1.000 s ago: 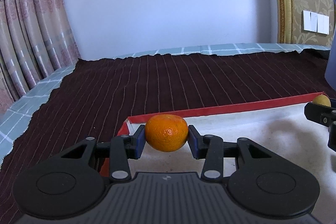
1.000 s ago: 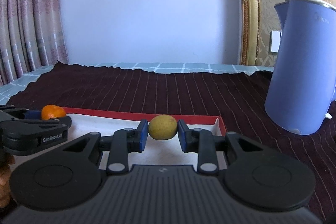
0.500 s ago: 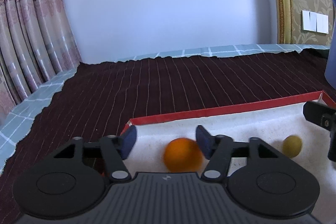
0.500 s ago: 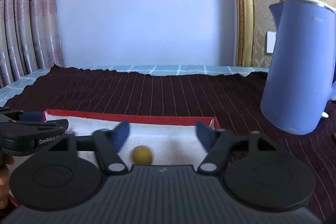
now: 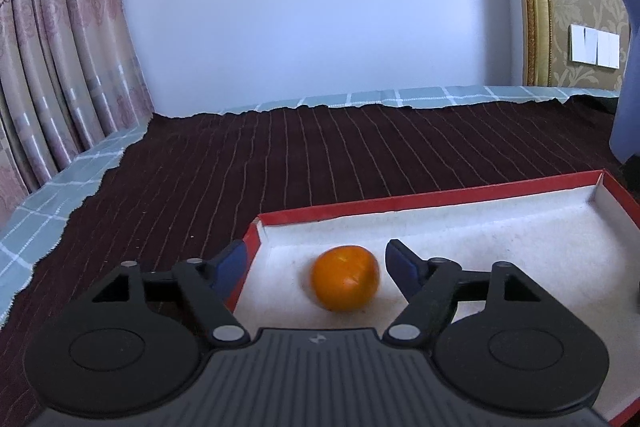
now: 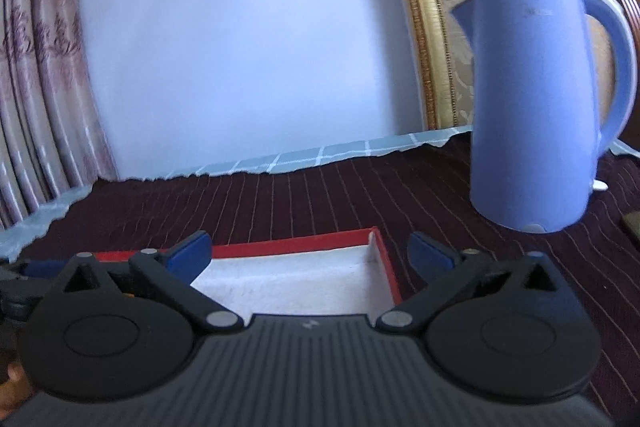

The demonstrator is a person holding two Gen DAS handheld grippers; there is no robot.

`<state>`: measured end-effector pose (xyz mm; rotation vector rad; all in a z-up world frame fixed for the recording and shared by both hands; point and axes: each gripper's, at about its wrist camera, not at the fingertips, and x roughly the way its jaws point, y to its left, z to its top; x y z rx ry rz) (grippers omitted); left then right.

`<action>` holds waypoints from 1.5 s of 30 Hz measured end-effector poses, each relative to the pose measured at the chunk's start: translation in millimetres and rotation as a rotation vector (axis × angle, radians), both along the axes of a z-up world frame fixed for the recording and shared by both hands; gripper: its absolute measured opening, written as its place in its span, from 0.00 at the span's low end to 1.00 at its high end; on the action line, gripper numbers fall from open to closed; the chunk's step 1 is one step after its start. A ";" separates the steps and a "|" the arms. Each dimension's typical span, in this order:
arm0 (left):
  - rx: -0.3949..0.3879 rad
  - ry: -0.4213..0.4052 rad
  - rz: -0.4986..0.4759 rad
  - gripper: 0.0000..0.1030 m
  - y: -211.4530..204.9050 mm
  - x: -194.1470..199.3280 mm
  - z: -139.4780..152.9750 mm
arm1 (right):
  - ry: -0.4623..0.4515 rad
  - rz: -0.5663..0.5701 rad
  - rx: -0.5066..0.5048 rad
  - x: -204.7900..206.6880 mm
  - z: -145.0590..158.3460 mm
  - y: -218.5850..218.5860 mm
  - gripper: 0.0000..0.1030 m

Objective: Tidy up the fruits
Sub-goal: 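Open the right tool to drop the yellow fruit while the left tool releases the mandarin into the tray, then move both open tools back toward the fruits beside the tray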

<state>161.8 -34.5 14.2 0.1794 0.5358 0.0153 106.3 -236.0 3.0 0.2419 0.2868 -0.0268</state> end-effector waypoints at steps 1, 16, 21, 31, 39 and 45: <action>0.007 0.000 0.003 0.74 0.3 -1.8 0.6 | -0.009 -0.008 0.014 -2.4 0.3 -2.9 1.00; -0.113 -0.049 -0.014 0.74 36.5 -68.7 6.6 | -0.032 -0.007 0.083 -46.9 -19.0 -14.9 1.00; -0.171 -0.065 0.003 0.74 52.4 -85.8 4.4 | -0.039 0.010 0.022 -56.8 -21.7 -4.6 1.00; -0.353 -0.070 -0.024 0.74 91.3 -130.7 -13.4 | -0.104 0.067 0.019 -87.7 -21.0 5.4 1.00; -0.314 -0.036 -0.132 0.74 87.7 -153.7 -22.6 | -0.045 0.015 0.074 -103.9 -25.4 3.6 1.00; -0.291 -0.063 -0.203 0.74 83.9 -170.6 -23.3 | 0.065 -0.012 0.180 -106.6 -37.6 -9.2 1.00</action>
